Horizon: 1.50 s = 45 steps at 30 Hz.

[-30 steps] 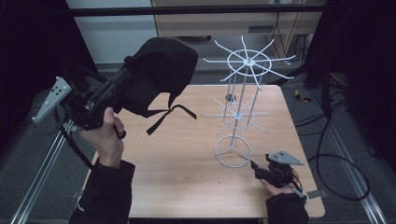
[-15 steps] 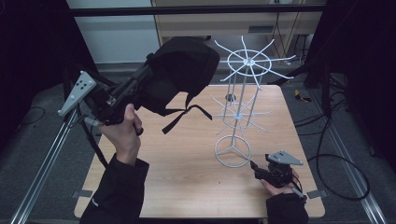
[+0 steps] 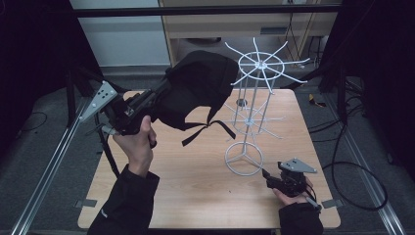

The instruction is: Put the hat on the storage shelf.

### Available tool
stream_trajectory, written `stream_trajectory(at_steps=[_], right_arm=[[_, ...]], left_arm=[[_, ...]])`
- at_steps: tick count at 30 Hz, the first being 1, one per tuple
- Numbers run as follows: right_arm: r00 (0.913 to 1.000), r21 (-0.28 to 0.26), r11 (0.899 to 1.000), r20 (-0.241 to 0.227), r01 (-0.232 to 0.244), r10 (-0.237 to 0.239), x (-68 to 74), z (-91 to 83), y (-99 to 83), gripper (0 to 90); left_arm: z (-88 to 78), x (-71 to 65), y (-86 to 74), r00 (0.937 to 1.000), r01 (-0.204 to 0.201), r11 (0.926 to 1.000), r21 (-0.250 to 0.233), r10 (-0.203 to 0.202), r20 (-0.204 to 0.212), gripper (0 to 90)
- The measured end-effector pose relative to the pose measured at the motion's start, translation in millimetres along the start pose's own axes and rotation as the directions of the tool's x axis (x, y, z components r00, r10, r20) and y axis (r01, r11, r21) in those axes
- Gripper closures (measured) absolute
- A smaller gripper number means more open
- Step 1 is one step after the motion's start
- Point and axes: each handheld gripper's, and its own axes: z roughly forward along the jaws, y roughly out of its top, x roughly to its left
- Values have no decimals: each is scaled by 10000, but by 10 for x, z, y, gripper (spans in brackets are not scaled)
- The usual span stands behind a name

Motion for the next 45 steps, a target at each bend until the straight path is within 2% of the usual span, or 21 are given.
stream_trajectory(at_steps=[6,10,16,18,21,24,25,26,28,29,32,34,36,40,43,45], right_arm=[[10000,35,10000,2,4,-4,4,1,0,333],[10000,89,9999,-25,-68,69,8,1,0,332],[10000,86,10000,2,18,-18,4,10,-7,332],[10000,98,9999,-5,-32,33,5,7,-4,332],[10000,94,9999,-6,-36,36,5,5,-4,332],[10000,94,9999,-18,-66,67,2,4,-6,332],[10000,94,9999,-18,-66,67,2,4,-6,332],[9999,91,9999,-11,-105,105,2,3,-7,332],[10000,58,10000,26,-30,30,-6,6,-10,332],[10000,58,10000,26,-30,30,-6,6,-10,332],[10000,67,10000,46,-66,66,-6,5,-12,331],[9999,73,9999,52,-111,111,-10,1,-12,330],[9997,72,9998,78,-210,210,-12,-3,-13,330],[9998,35,9998,118,-186,186,-26,-7,-17,327],[9995,36,9996,156,-285,284,-33,-12,-20,315],[9994,32,9996,166,-296,295,-38,-14,-23,305]], left_arm=[[-6,67,-150,9997,-123,9983,573,134,-198,832],[20,106,-290,9994,-219,9931,1148,249,-245,847],[62,95,-366,9994,-309,9876,1539,333,-132,838],[82,69,-404,9987,-476,9821,1823,499,-78,830],[93,61,-433,9985,-544,9791,1962,548,33,811],[90,47,-466,9974,-724,9725,2212,711,137,788],[90,47,-466,9974,-724,9725,2212,711,137,774],[73,43,-465,9963,-860,9687,2329,840,185,758],[60,42,-462,9957,-930,9666,2389,909,198,706],[42,40,-460,9952,-974,9655,2413,958,185,706],[-50,47,-451,9918,-1257,9600,2502,1276,88,629],[-178,79,-466,9898,-1350,9577,2540,1419,-90,558],[-226,95,-481,9892,-1369,9556,2609,1460,-157,519],[-415,173,-602,9837,-1521,9411,3020,1738,-462,459],[-562,270,-719,9817,-1420,9346,3261,1752,-748,405],[-653,348,-815,9798,-1324,9268,3515,1761,-952,384]])
